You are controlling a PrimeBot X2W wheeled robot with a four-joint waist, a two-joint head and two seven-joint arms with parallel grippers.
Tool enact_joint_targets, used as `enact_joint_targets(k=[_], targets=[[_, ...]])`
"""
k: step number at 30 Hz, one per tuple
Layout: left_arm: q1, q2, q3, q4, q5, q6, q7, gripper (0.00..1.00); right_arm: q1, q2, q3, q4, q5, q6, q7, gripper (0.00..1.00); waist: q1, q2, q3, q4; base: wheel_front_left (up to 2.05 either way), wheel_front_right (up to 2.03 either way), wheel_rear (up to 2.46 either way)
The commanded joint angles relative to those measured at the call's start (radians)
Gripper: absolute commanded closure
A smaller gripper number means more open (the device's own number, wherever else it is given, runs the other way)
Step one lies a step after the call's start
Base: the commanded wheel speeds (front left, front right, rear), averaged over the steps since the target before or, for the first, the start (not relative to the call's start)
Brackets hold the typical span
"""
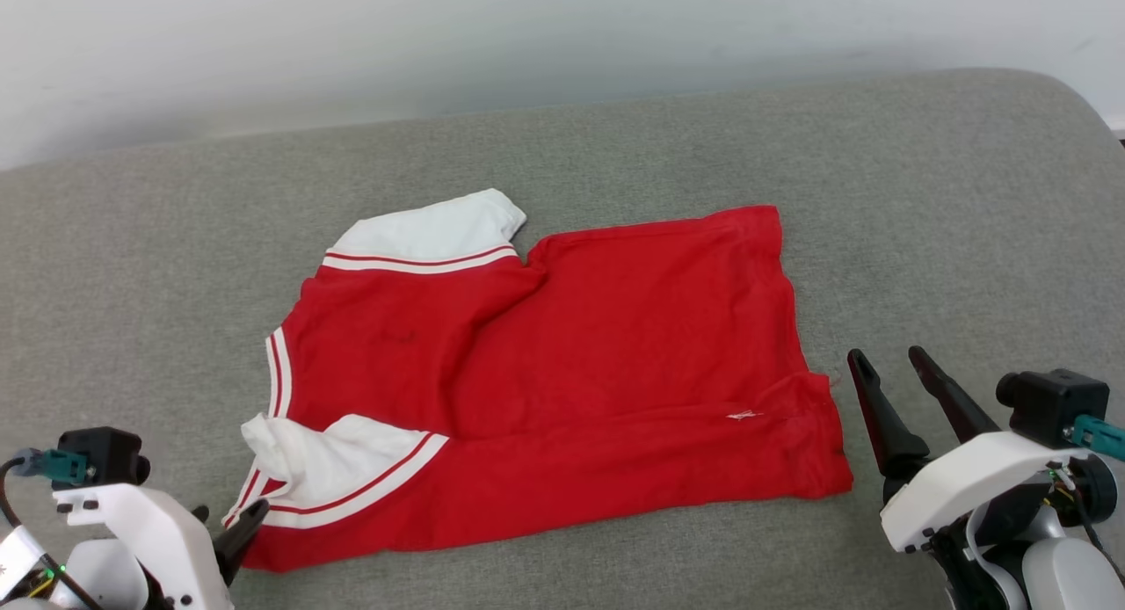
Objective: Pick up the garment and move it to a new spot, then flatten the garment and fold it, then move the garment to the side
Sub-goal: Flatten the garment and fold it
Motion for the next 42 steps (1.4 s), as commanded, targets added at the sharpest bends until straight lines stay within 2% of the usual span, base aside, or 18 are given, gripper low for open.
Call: enact_joint_targets(k=[1, 6, 9, 18, 19, 20, 21, 23, 29, 35, 42], targets=[[0.035, 0.018, 0.01, -0.047, -0.024, 0.019, 0.042, 0.0, 0.017, 0.012, -0.007, -0.018, -0.007, 0.0, 0.002, 0.0, 0.0, -0.0001, 0.006, -0.013, 0.0, 0.0, 0.0], [0.079, 0.026, 0.018, -0.099, -0.053, 0.055, 0.088, 0.0, 0.023, 0.024, -0.007, -0.044, -0.014, 0.0, 0.012, 0.0, 0.0, -0.0001, 0.034, -0.028, 0.0, 0.0, 0.0], [0.085, 0.01, 0.012, -0.086, -0.068, 0.068, 0.104, 0.0, 0.013, 0.031, -0.003, -0.056, -0.018, 0.0, 0.014, 0.0, 0.0, -0.0001, 0.064, -0.038, 0.0, 0.0, 0.0], [0.075, -0.04, -0.073, 0.024, -0.092, 0.059, 0.179, 0.0, -0.013, 0.043, -0.012, -0.056, 0.0, 0.0, 0.015, 0.0, 0.0, -0.0001, 0.124, -0.056, 0.0, 0.0, 0.0], [0.076, -0.048, -0.083, 0.03, -0.094, 0.056, 0.184, 0.51, -0.013, 0.043, -0.013, -0.054, 0.002, 0.0, 0.017, 0.0, 0.0, -0.0001, 0.125, -0.055, 0.0, 0.0, 0.0], [0.072, -0.058, -0.09, 0.032, -0.094, 0.048, 0.183, 0.78, -0.011, 0.044, -0.015, -0.051, 0.006, 0.0, 0.019, 0.0, 0.0, -0.0001, 0.125, -0.054, 0.0, 0.0, 0.0], [0.068, -0.068, -0.093, 0.034, -0.095, 0.046, 0.175, 1.0, -0.009, 0.044, -0.018, -0.051, 0.009, 0.0, 0.021, 0.0, 0.0, -0.0001, 0.123, -0.052, 0.0, 0.0, 0.0], [0.064, -0.077, -0.093, 0.04, -0.099, 0.039, 0.165, 1.0, -0.001, 0.04, -0.026, -0.047, 0.013, 0.0, 0.025, 0.0, 0.0, -0.0001, 0.114, -0.046, 0.0, 0.0, 0.0], [0.067, -0.042, -0.045, -0.004, -0.067, 0.039, 0.092, 1.0, 0.021, 0.033, -0.042, -0.033, 0.035, 0.0, 0.085, 0.0, 0.0, -0.0001, 0.074, -0.024, 0.0, 0.0, 0.0], [0.065, -0.009, -0.019, -0.106, -0.02, 0.062, 0.044, 1.0, 0.011, -0.006, -0.035, -0.01, 0.028, 0.0, 0.233, 0.0, 0.0, -0.0001, 0.054, 0.004, 0.0, 0.0, 0.0], [0.041, -0.008, -0.04, -0.19, 0.013, 0.079, 0.049, 1.0, -0.039, -0.032, -0.012, 0.054, 0.027, 0.0, 0.442, 0.0, 0.0, -0.0001, 0.09, 0.033, 0.0, 0.0, 0.0]])
